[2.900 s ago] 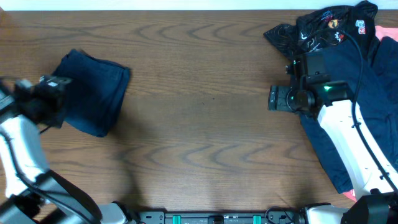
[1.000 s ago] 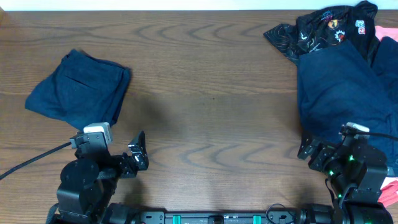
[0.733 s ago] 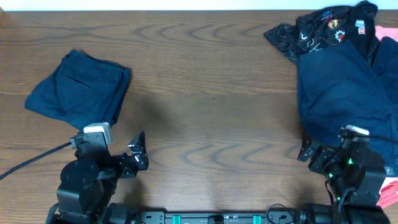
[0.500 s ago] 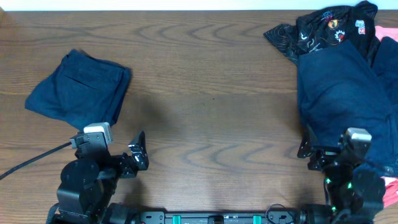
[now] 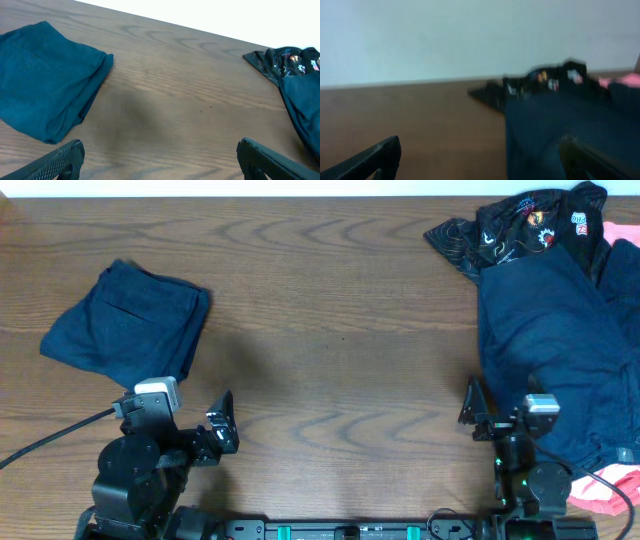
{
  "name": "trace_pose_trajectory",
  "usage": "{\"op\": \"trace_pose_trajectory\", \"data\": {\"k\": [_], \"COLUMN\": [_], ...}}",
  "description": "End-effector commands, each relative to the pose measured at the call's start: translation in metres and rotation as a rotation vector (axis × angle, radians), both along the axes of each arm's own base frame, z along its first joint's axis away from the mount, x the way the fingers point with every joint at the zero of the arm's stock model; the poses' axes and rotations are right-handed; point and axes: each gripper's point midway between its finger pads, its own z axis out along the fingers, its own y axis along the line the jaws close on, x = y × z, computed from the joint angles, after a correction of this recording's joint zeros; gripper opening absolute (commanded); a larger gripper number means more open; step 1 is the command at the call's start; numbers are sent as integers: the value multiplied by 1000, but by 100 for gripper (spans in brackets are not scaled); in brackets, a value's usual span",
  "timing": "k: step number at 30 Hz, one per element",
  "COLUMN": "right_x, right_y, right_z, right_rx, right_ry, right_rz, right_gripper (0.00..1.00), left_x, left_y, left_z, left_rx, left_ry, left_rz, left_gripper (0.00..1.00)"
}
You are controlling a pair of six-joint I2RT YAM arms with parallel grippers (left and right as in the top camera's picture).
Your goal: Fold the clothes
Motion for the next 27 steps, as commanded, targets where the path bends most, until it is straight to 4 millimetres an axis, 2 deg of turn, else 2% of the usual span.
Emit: {"op": "trace_pose_trajectory", "data": {"k": [1,27], "right_x": [-1,-1], "right_y": [3,3], "right_z": [-7,-7], "right_rx": [-34,-34], "right_ry": [27,26], "right_rz": [17,14], "right_gripper": [99,99], "left_x": [0,0], "left_y": [1,2], "left_z": [-4,-4], "left_rx": [4,15], "left_ry": [7,7], "left_rz": [5,5], "left_gripper": [98,98]}}
